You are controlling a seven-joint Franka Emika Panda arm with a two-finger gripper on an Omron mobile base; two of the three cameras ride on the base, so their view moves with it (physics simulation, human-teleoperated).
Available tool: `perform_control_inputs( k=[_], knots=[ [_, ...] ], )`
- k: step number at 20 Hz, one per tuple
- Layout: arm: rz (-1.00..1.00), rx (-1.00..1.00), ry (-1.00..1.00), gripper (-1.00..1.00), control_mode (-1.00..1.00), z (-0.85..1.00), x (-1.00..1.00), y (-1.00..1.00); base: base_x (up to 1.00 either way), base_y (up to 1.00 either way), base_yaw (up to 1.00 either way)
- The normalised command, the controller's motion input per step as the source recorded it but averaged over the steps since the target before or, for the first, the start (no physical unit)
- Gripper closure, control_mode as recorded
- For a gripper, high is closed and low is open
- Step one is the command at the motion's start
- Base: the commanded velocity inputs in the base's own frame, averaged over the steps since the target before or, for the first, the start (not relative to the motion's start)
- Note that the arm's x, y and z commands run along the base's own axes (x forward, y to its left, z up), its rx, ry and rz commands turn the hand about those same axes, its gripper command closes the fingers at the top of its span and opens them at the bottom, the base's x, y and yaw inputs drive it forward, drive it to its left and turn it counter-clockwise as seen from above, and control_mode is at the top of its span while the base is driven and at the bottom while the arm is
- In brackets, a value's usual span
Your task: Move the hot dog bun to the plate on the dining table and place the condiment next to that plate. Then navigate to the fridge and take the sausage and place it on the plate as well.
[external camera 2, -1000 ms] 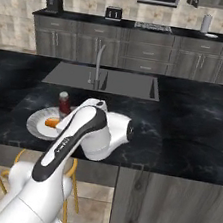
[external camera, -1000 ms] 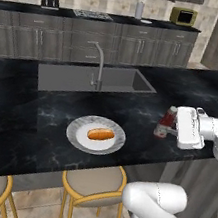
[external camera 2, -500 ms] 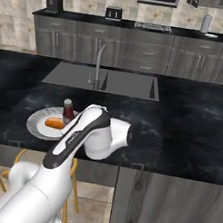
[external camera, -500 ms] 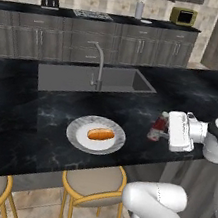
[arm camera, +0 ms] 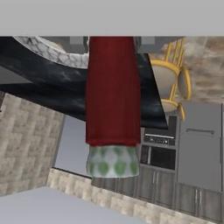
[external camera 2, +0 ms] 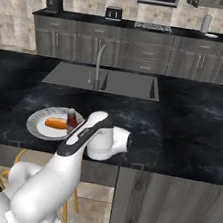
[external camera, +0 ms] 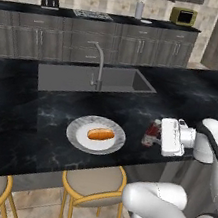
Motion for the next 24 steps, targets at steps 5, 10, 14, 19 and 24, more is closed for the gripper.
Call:
perform_control_inputs(
  k=[5,10,14,19,24],
  knots=[
    [0.02,0.0,0.03,1.0,-1.0,-0.42,0.33,-0.04,0.0,0.0,0.0],
    [0.04,0.0,0.03,1.0,-1.0,-0.34,0.32,-0.13,0.0,0.0,0.0],
    [0.04,0.0,0.01,1.0,-1.0,-0.31,0.36,-0.14,0.0,0.0,0.0],
    [0.01,0.0,0.0,1.0,-1.0,-0.24,0.37,-0.08,0.0,0.0,0.0],
    [0.01,0.0,0.0,1.0,-1.0,-0.17,0.36,-0.13,0.0,0.0,0.0]
  ],
)
